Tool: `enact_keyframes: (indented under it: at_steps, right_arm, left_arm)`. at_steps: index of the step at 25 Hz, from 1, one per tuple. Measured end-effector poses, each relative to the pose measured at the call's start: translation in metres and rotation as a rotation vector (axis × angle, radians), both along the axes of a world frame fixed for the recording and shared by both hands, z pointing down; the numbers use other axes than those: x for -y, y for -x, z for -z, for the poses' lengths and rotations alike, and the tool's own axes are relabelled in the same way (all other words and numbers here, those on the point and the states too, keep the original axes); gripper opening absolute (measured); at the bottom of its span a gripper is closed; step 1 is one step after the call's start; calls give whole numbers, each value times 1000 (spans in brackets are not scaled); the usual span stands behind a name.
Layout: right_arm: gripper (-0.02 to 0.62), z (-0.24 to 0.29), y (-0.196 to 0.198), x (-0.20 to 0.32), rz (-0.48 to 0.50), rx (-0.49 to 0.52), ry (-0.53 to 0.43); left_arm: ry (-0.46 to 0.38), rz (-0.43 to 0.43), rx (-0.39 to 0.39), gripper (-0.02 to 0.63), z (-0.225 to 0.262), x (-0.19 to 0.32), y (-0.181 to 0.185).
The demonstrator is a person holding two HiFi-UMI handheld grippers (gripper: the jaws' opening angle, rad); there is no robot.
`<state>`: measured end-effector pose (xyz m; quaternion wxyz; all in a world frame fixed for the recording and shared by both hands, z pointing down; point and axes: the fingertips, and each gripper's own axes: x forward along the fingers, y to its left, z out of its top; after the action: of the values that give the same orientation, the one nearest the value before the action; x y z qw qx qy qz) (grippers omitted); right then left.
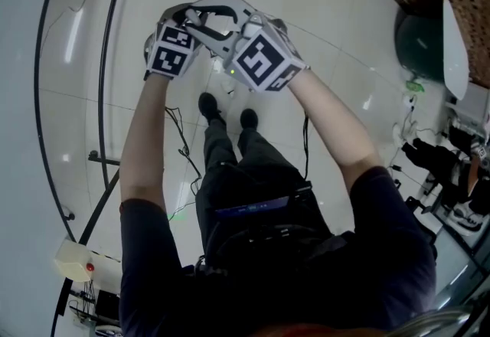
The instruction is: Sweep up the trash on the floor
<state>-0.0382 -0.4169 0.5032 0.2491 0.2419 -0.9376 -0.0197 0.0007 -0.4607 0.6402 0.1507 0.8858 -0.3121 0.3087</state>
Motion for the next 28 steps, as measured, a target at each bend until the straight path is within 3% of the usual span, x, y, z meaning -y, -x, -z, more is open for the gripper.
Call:
enact_keyframes:
  at_steps: [8, 14, 20, 28]
  right_arm:
    - [118, 4, -21, -29, -2, 52, 42]
    - [118, 3, -49, -56, -4, 54, 57]
    - [118, 7, -65, -72, -38, 87, 94]
    - [118, 9, -87, -103, -29, 73, 88]
  left_arm:
    - [61, -37, 14, 84, -1, -34, -25]
    - [61, -111, 67, 85, -3, -63, -52]
    - [90, -107, 54, 86, -3, -85, -69]
    - [72, -139, 95, 86, 0, -114, -88]
